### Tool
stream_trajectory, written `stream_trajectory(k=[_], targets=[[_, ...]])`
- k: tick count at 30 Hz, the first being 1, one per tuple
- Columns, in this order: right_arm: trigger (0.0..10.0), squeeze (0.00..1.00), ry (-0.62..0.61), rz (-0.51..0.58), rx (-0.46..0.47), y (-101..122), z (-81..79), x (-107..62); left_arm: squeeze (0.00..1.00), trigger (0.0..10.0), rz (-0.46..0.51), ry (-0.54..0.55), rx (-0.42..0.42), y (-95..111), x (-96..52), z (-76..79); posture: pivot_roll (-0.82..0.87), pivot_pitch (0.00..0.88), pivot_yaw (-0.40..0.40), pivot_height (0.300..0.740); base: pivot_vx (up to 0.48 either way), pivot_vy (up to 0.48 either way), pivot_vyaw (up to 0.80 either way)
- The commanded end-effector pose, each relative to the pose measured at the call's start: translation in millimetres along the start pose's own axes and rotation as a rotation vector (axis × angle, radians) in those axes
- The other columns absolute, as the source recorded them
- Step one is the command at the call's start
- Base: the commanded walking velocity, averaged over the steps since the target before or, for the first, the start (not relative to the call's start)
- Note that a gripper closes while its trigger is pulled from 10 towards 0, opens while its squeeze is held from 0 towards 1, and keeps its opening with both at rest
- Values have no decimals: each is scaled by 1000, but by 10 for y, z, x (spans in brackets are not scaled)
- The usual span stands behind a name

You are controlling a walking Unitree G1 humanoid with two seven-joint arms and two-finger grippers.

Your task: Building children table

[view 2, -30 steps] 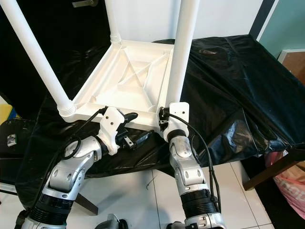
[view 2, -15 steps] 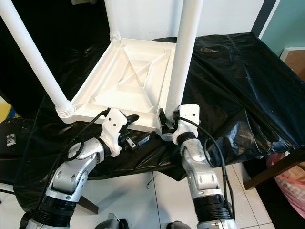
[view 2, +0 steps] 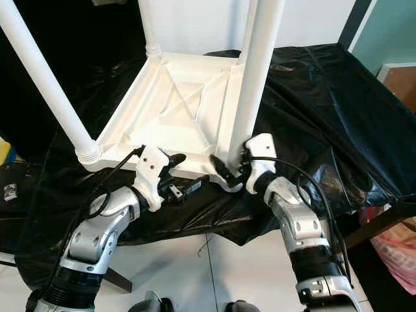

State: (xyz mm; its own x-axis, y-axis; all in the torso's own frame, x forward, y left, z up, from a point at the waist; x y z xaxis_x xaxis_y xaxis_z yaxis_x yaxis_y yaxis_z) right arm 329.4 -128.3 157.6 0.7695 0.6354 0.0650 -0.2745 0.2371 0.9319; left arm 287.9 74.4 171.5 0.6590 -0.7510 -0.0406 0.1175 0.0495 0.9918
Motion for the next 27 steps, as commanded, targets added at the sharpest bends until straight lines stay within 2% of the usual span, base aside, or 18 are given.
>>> stream_trajectory(k=[1,3,4,11,12,15,16,17,18,20,21,22,24,27], targets=[[3255,0,53,-21,-1,-69,-51,47,0,10000,24,92,1,19,-30,-41,5,90,-50,740,0,0,0],[3255,0,60,-25,1,-85,-53,64,0,10000,21,88,-4,15,-34,-34,5,90,-50,740,0,0,0],[0,0,66,-27,0,-100,-71,79,0,10000,20,82,3,14,-44,-23,10,90,-55,740,0,0,0],[0,0,93,-39,1,-156,-89,72,0,10000,15,38,27,2,-68,30,13,98,-57,740,0,0,0],[0,0,82,-47,1,-183,-85,60,0,10000,7,35,57,-20,-68,46,10,101,-54,740,0,0,0],[0,0,54,-55,12,-225,-87,47,0,10000,-11,10,65,-66,-62,86,3,99,-41,740,0,0,0],[549,0,-9,-77,26,-257,-105,52,0,10000,-13,5,65,-79,-43,93,-8,95,-33,740,0,0,0],[549,0,-9,-77,26,-257,-105,52,0,10000,-13,5,65,-79,-43,93,-8,95,-33,740,0,0,0],[3765,0,-34,-84,23,-261,-115,59,0,10000,-13,4,58,-73,-35,89,-11,95,-31,740,0,0,0],[3765,0,-47,-88,20,-262,-122,64,0,10000,-13,3,53,-68,-30,86,-11,95,-31,740,0,0,0],[10000,0,-85,-86,26,-254,-133,66,0,10000,2,-6,37,-59,-18,89,-14,87,-22,740,0,0,0],[10000,0,-123,-84,35,-247,-144,66,0,10000,16,-14,11,-61,-9,85,-15,87,-20,740,0,0,0],[10000,0,-123,-84,35,-247,-144,66,0,10000,16,-14,11,-61,-9,85,-15,87,-20,740,0,0,0],[10000,0,-256,-113,81,-271,-150,53,0,10000,27,14,-35,-114,12,43,-16,78,-16,740,0,0,0]])
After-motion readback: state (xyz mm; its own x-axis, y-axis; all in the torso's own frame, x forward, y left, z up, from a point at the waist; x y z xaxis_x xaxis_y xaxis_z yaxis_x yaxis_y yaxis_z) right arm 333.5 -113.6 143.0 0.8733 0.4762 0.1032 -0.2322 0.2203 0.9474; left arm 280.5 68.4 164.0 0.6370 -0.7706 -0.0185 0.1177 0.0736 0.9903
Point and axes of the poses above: a point about 5 cm out from each wrist's last joint towards the gripper, its own x axis pointing out of the wrist towards the gripper, its own y axis along the axis of the wrist's last joint, z = x × y, the point moved 1 cm from there along x, pointing out of the wrist towards the gripper, and after that the axes turned 15 degrees about -x, right-handed, at the moved point
